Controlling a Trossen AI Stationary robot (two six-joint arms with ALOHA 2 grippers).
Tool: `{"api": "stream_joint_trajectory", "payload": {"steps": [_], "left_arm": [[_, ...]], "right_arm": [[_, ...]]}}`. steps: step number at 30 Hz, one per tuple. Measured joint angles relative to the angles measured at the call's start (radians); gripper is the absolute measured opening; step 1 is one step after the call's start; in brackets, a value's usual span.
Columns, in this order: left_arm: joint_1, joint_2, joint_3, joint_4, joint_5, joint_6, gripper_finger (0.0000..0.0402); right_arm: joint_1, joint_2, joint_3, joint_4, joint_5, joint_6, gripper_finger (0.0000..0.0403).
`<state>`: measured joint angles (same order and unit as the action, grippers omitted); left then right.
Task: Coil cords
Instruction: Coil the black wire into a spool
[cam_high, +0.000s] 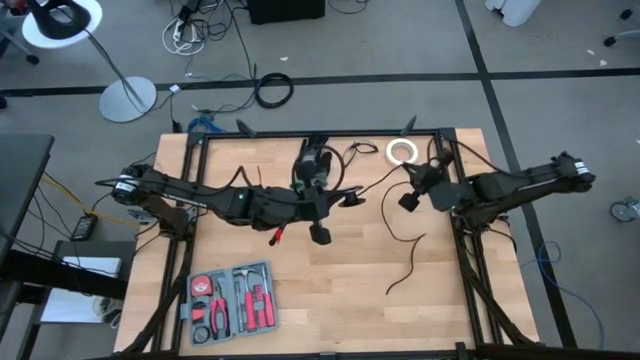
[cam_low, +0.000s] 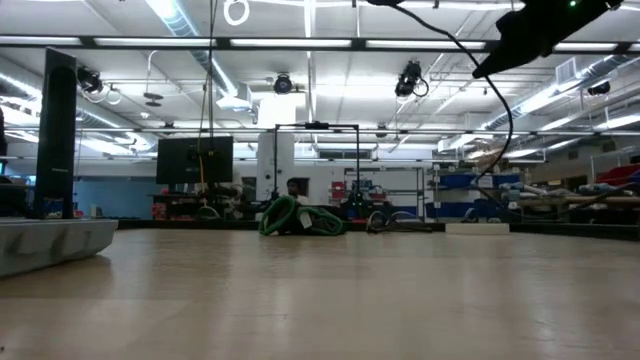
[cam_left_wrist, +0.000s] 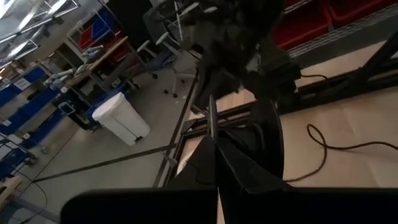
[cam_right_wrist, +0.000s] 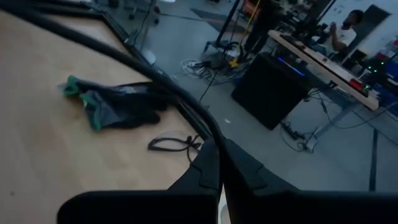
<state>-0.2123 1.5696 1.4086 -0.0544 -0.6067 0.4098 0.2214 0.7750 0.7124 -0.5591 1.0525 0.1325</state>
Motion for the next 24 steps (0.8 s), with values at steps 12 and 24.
{"api": "stream_joint_trajectory", "payload": {"steps": [12, 24], "left_arm": [[0.060, 0.001, -0.002, -0.231, -0.058, -0.040, 0.0000], [0.125, 0.008, -0.003, -0.392, -0.011, -0.103, 0.0000]], "right_arm": [[0.046, -0.055, 0.000, -0.007, 0.056, 0.003, 0.0001], [0.102, -0.055, 0.001, 0.249, 0.094, -0.166, 0.0001]]}}
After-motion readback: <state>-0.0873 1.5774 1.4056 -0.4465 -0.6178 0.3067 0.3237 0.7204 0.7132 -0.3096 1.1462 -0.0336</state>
